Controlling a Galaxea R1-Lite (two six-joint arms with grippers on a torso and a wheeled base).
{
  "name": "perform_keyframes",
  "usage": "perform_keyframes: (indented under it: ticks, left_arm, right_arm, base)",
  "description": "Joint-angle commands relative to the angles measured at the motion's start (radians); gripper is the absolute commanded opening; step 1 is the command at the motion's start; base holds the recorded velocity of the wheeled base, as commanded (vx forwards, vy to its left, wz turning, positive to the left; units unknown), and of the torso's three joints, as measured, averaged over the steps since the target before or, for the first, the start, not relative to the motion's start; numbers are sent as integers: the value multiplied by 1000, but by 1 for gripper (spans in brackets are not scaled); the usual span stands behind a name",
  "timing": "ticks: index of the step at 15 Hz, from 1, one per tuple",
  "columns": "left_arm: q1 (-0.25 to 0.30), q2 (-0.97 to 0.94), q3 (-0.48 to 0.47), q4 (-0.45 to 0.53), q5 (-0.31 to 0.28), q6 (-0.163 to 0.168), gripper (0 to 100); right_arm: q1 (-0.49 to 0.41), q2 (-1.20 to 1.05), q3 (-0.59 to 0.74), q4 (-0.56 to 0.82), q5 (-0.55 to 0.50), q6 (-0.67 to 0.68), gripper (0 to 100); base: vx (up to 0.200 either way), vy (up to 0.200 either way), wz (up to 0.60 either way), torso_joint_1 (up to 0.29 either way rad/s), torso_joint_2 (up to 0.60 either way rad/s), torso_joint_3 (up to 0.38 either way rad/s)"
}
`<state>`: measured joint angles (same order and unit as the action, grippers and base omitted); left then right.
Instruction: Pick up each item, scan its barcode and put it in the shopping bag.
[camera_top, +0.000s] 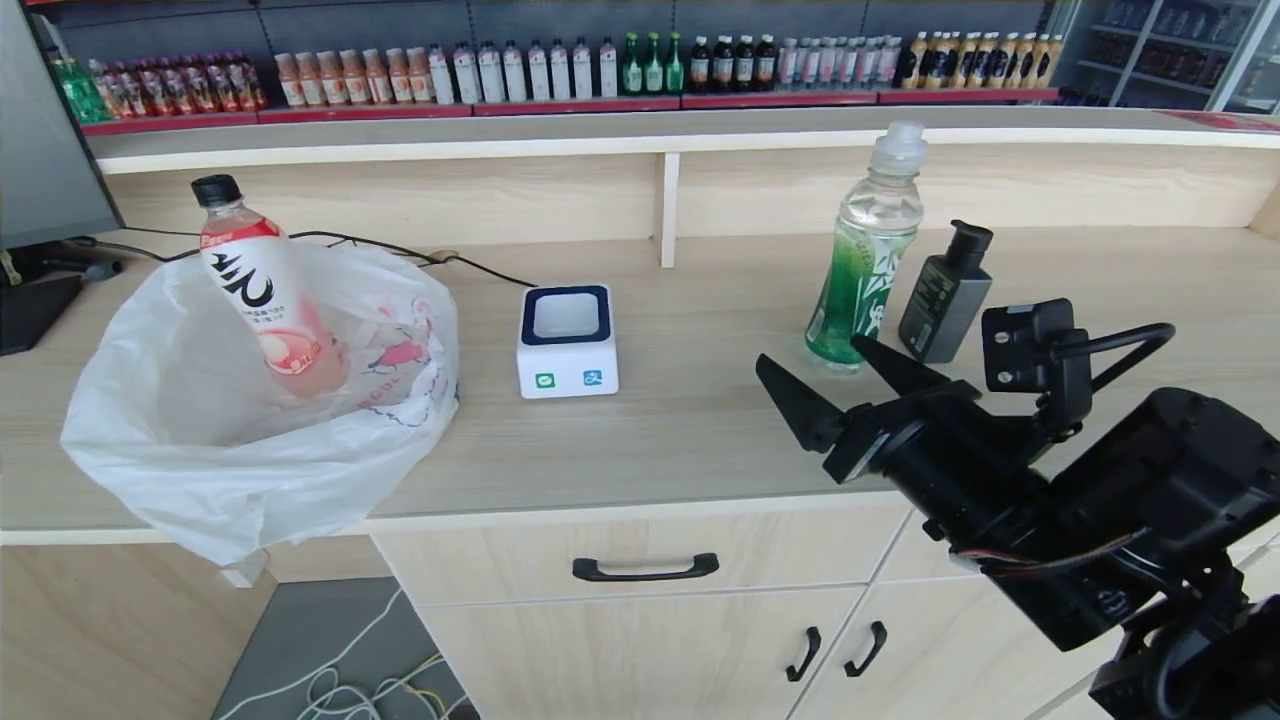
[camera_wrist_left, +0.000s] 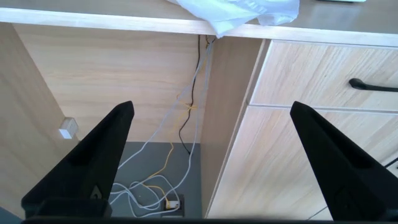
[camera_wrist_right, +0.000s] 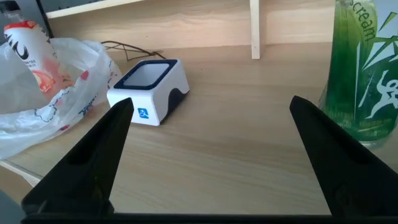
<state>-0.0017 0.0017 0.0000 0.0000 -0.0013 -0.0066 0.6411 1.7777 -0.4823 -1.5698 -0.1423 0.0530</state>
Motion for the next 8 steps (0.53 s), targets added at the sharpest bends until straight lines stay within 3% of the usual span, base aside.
perform_keyframes:
  ticks: [1,6,8]
  left_arm:
    - [0,0,0,0,0,0,100]
    - [0,0,0,0,0,2,100]
    - [0,0,0,0,0,2,100]
  right_arm:
    - [6,-7,1,-1,0,-4,100]
    - [-3,-47,-13,-1,10,-78,100]
    - [-44,-55,-121,136,1,-81,100]
  base:
    - [0,0,0,0,0,0]
    - [0,0,0,0,0,0]
    - [0,0,0,0,0,0]
